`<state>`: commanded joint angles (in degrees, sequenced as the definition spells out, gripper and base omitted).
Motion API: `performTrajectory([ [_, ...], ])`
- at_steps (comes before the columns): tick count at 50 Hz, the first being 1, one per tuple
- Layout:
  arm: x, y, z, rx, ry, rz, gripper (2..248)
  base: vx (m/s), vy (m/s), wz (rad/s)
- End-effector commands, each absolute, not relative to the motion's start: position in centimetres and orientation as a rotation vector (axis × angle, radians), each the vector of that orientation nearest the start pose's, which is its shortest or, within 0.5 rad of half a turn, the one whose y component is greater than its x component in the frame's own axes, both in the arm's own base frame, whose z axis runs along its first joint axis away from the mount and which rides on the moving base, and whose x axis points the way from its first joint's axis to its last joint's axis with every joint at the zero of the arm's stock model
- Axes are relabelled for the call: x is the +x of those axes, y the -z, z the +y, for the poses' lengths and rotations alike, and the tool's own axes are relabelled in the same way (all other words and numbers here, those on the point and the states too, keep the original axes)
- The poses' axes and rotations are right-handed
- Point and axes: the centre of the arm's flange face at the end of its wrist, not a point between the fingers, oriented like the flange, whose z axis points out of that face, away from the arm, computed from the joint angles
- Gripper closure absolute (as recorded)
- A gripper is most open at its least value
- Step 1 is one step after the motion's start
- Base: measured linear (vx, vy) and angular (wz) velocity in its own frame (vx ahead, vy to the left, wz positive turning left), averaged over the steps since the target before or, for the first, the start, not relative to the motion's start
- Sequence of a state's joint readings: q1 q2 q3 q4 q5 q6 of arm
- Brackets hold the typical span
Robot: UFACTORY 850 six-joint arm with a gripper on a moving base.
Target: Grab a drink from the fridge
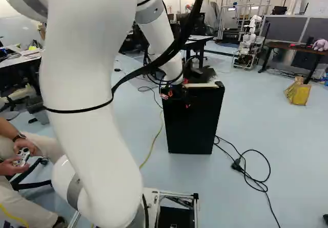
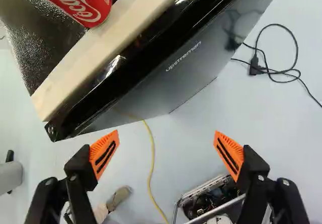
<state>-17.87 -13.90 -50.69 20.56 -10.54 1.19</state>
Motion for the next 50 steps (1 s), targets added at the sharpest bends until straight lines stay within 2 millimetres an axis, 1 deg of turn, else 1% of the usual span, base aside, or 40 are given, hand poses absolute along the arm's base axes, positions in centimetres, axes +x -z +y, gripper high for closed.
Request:
performTrajectory([
  [17,46.4,-41.9,-15.4,-2.825,0.954,0.963,3,0.000,0.000,0.000],
  [28,44.9,-42.6,-15.4,-2.829,1.125,0.920,3,0.000,0.000,0.000],
  [37,43.6,-43.1,-15.3,-2.834,1.263,0.849,3,0.000,0.000,0.000],
  [50,41.6,-43.9,-14.6,-2.839,1.447,0.697,3,0.000,0.000,0.000],
])
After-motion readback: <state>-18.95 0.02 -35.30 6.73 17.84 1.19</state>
